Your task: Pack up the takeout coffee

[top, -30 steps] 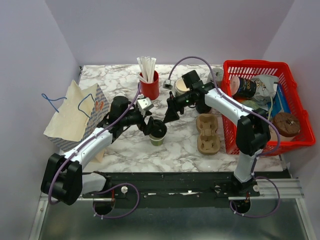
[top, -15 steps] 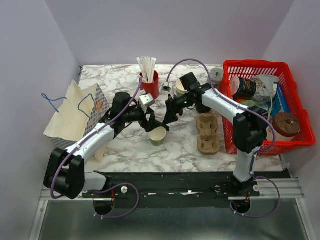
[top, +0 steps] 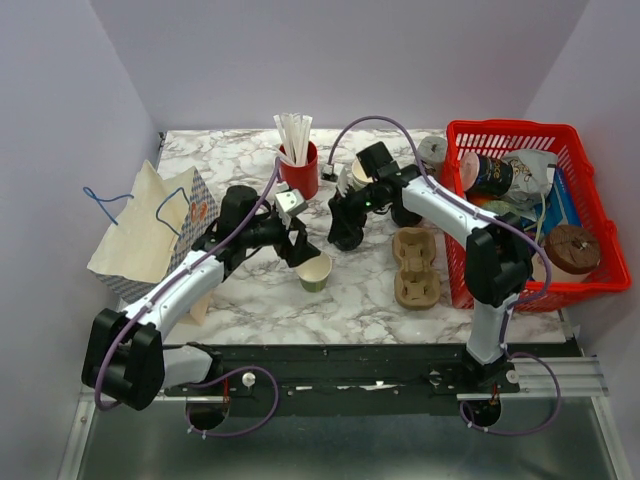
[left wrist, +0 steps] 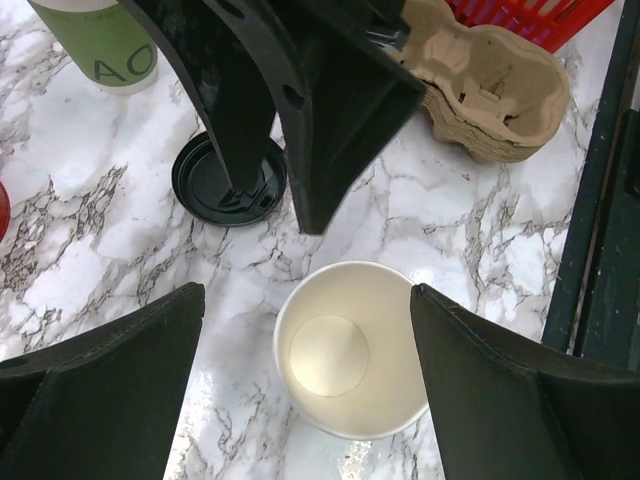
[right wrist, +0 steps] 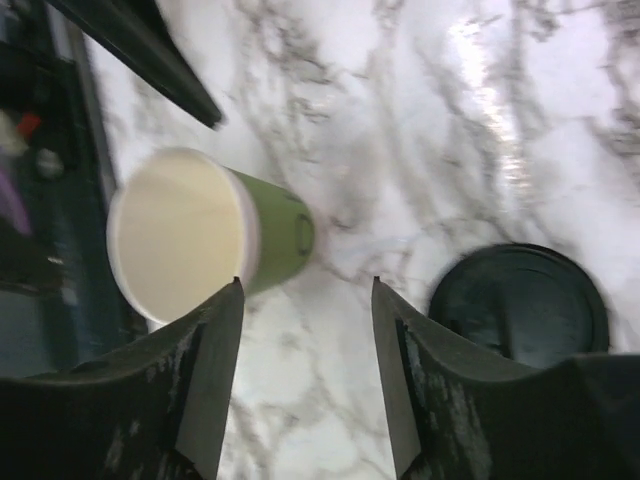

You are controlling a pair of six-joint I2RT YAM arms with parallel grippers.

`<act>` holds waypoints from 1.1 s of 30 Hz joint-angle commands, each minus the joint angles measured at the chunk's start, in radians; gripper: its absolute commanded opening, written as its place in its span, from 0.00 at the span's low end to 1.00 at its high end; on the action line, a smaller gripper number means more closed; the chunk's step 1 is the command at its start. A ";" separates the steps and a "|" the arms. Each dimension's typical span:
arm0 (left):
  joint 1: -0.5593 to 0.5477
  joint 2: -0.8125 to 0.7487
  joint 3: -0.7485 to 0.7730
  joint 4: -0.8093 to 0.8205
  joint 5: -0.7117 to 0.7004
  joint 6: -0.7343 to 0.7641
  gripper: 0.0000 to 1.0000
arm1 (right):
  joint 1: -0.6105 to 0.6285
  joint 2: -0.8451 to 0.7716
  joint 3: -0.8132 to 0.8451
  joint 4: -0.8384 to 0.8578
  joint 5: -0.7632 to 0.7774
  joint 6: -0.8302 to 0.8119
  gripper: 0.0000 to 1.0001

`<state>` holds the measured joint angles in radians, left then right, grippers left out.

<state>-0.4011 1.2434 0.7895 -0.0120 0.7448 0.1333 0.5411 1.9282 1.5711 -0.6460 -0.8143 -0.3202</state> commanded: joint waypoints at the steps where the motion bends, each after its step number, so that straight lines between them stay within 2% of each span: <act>1: 0.010 -0.055 0.048 -0.087 -0.007 0.038 0.91 | -0.009 -0.067 0.006 -0.003 0.208 -0.230 0.58; 2: 0.013 -0.062 0.050 -0.100 -0.007 0.042 0.91 | -0.010 -0.093 -0.020 -0.004 0.217 -0.335 0.56; 5: 0.025 -0.097 0.056 -0.134 -0.007 0.048 0.91 | -0.010 -0.138 -0.071 -0.004 0.230 -0.514 0.52; 11: 0.057 -0.153 0.060 -0.148 -0.009 0.034 0.91 | 0.014 -0.124 -0.152 -0.003 0.314 -0.661 0.43; 14: 0.074 -0.173 0.057 -0.149 -0.013 0.025 0.91 | 0.036 -0.110 -0.200 -0.003 0.363 -0.745 0.41; 19: 0.090 -0.194 0.039 -0.143 -0.018 0.019 0.91 | 0.056 -0.038 -0.189 -0.001 0.466 -0.770 0.41; 33: 0.133 -0.205 0.019 -0.132 -0.015 -0.001 0.91 | 0.086 0.028 -0.204 0.026 0.504 -0.872 0.41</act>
<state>-0.2810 1.0546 0.8165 -0.1593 0.7368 0.1429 0.6128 1.9263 1.3808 -0.6441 -0.3321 -1.1454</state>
